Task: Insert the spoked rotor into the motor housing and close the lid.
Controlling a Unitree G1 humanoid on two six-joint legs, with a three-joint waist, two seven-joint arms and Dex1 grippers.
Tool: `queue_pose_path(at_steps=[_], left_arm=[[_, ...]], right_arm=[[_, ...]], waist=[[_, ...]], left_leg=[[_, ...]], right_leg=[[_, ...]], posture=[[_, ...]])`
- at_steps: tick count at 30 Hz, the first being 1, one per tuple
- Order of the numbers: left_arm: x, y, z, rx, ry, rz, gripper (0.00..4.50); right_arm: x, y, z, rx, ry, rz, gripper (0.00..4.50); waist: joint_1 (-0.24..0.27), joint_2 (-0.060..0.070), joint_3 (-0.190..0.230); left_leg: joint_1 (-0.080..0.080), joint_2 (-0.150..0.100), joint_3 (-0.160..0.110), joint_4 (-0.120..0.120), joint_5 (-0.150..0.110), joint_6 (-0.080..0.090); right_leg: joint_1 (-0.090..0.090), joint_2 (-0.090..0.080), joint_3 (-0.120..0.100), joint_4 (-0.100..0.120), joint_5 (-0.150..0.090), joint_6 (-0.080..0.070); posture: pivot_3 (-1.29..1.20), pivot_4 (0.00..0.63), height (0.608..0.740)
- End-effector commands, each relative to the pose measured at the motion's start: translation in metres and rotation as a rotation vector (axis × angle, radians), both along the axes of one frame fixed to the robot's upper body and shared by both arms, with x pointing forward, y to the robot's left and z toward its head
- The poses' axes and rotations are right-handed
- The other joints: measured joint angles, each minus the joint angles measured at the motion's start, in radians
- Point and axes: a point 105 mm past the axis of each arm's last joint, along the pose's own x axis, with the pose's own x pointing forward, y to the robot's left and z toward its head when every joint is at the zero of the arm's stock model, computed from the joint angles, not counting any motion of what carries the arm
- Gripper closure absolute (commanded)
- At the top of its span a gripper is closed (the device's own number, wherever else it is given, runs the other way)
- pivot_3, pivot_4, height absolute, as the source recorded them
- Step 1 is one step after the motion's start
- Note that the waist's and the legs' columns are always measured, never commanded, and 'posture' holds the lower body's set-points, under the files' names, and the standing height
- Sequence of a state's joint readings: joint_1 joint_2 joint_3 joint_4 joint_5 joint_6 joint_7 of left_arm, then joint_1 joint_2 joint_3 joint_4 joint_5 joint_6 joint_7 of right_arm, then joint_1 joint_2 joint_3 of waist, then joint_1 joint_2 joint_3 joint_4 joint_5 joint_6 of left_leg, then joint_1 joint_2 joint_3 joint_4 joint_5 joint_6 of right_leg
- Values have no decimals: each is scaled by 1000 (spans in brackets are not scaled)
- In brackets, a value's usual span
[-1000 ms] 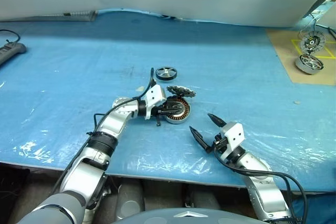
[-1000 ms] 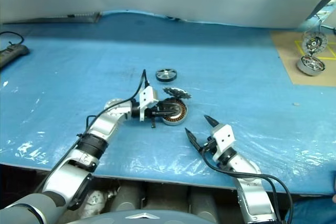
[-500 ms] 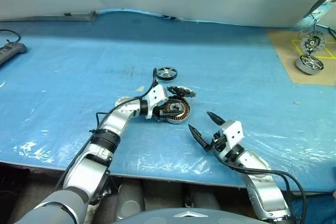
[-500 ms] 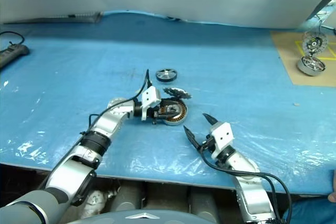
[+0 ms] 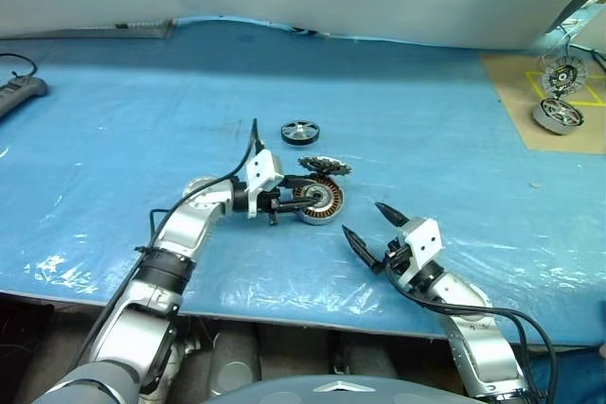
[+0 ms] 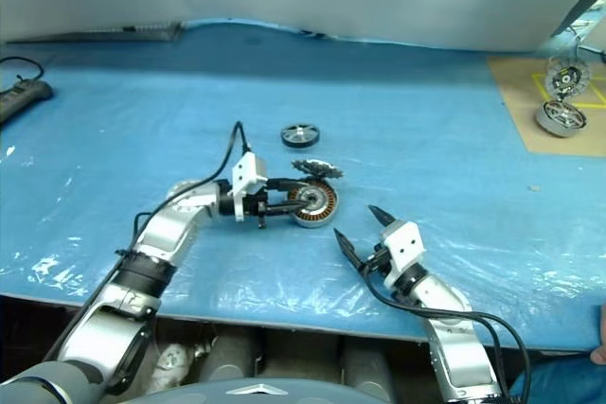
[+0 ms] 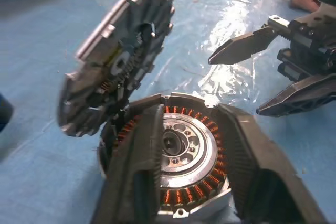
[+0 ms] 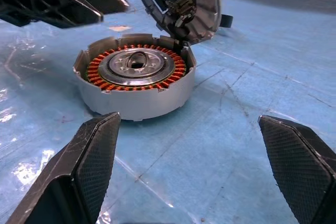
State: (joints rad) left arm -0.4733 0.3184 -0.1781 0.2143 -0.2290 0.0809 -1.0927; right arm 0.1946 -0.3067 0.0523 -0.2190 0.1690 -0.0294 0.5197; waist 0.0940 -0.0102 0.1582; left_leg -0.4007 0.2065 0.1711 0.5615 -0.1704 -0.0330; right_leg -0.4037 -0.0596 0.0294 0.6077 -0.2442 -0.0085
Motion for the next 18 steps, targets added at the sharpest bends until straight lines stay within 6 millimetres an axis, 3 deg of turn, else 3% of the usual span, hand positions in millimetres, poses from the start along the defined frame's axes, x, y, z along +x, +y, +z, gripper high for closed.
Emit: queue_pose_path(at_steps=[1,3,10,14,18], left_arm=[[-2,12,8,-38,-47,52,3897],[-2,19,6,-55,-64,86,4500],[-9,32,-9,-111,-29,179,4500],[-14,34,-16,-103,-22,202,4500],[-13,37,-14,-116,-24,261,4500]], right_arm=[[6,-3,20,15,-60,-20,190],[10,-1,27,19,-77,-13,669],[20,17,54,62,-97,9,3015],[20,32,58,56,-37,58,4445],[20,50,61,43,47,122,4482]], waist=[[-1,0,0],[-1,0,0],[-1,0,0],[-1,0,0],[-1,0,0]], left_leg=[[0,0,0,0,0,0],[0,0,0,0,0,0],[0,0,0,0,0,-1],[0,1,0,0,0,-1],[0,0,0,0,1,-1]], right_leg=[[0,0,0,0,0,0],[0,0,0,0,0,0],[0,0,0,0,2,3],[0,1,0,0,1,3],[0,1,0,0,2,3]], posture=[[0,150,740],[0,150,740],[0,150,740],[0,150,740],[0,150,740]])
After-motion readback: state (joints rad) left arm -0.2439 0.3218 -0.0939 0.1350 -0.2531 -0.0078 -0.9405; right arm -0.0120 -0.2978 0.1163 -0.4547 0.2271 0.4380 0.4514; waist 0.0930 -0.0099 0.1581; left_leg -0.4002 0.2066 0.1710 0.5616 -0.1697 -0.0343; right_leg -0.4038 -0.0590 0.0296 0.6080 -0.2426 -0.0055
